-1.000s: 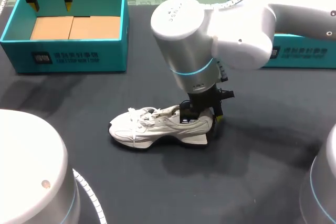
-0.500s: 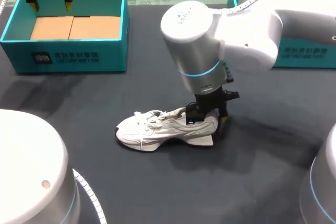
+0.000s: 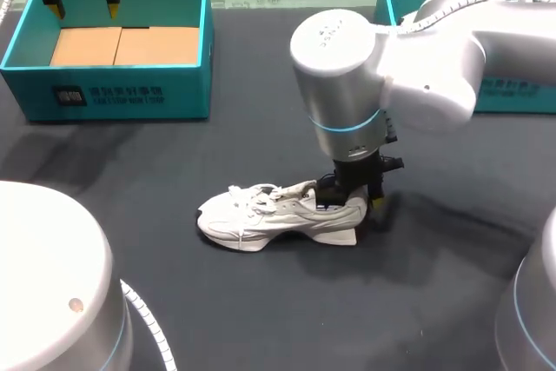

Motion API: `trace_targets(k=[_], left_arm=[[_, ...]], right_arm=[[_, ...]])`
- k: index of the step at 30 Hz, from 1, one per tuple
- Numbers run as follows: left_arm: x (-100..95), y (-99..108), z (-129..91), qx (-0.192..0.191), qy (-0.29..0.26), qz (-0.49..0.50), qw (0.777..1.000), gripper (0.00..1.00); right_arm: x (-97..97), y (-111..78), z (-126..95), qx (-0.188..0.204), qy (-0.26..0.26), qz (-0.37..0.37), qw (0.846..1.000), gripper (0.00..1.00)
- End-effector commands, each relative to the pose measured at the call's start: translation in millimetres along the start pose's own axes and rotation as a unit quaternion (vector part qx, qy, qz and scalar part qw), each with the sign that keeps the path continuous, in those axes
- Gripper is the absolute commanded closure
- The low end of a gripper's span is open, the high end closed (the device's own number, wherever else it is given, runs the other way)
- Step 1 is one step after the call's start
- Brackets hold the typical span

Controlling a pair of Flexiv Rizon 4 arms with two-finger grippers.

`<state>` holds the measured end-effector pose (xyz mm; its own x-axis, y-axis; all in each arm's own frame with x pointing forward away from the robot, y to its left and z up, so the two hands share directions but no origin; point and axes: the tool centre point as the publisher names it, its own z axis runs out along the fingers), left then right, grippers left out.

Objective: Take the shoe out of the shoebox, open the shoe tongue, remove and reinsert the insole, then place the shoe into the shoebox

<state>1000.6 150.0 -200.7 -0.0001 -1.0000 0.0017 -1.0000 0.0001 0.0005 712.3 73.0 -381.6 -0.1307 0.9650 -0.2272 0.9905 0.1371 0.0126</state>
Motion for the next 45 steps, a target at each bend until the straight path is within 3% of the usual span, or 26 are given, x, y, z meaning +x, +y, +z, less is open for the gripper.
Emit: trace_targets(k=[1,4,5,6,16,21,25,27,29,30,31,42,43,45], left_arm=[[0.1,0.2,-0.5,0.000,0.000,0.000,1.000,0.00],[0.1,0.2,-0.5,0.000,0.000,0.000,1.000,0.00],[0.1,0.2,-0.5,0.000,0.000,0.000,1.000,0.00],[0.1,0.2,-0.5,0.000,0.000,0.000,1.000,0.00],[0.1,0.2,-0.5,0.000,0.000,0.000,1.000,0.00],[0.1,0.2,-0.5,0.000,0.000,0.000,1.000,0.00],[0.1,0.2,-0.5,0.000,0.000,0.000,1.000,0.00],[0.1,0.2,-0.5,0.000,0.000,0.000,1.000,0.00],[0.1,0.2,-0.5,0.000,0.000,0.000,1.000,0.00],[0.1,0.2,-0.5,0.000,0.000,0.000,1.000,0.00],[0.1,0.2,-0.5,0.000,0.000,0.000,1.000,0.00],[0.1,0.2,-0.5,0.000,0.000,0.000,1.000,0.00],[0.1,0.2,-0.5,0.000,0.000,0.000,1.000,0.00],[0.1,0.2,-0.5,0.000,0.000,0.000,1.000,0.00]], right_arm=[[-6.0,-1.5,0.1,-0.003,0.012,-0.001,1.000,0.69],[-7.5,-1.1,-3.9,-0.006,0.017,-0.002,1.000,0.57],[-8.5,-0.7,-6.6,-0.006,0.016,-0.002,1.000,0.25],[-8.7,-0.5,-9.6,-0.009,0.018,-0.003,1.000,0.00],[-16.5,1.2,-55.7,-0.012,0.070,-0.013,0.997,0.00],[-28.5,1.5,-81.6,-0.035,0.127,-0.046,0.990,0.00],[-37.1,-0.1,-99.5,-0.085,0.184,-0.116,0.972,0.00],[-41.2,-1.3,-105.4,-0.115,0.226,-0.168,0.953,0.00],[-45.7,-2.9,-110.9,-0.154,0.275,-0.228,0.921,0.00],[-47.8,-3.4,-112.7,-0.162,0.277,-0.257,0.912,0.00],[-48.9,-4.1,-114.0,-0.146,0.254,-0.269,0.918,0.00],[-48.9,-4.1,-114.0,-0.146,0.254,-0.269,0.918,0.00],[-50.9,-3.6,-112.2,-0.175,0.265,-0.299,0.900,0.00],[-58.8,-7.7,-111.4,-0.248,0.311,-0.345,0.850,0.00]])
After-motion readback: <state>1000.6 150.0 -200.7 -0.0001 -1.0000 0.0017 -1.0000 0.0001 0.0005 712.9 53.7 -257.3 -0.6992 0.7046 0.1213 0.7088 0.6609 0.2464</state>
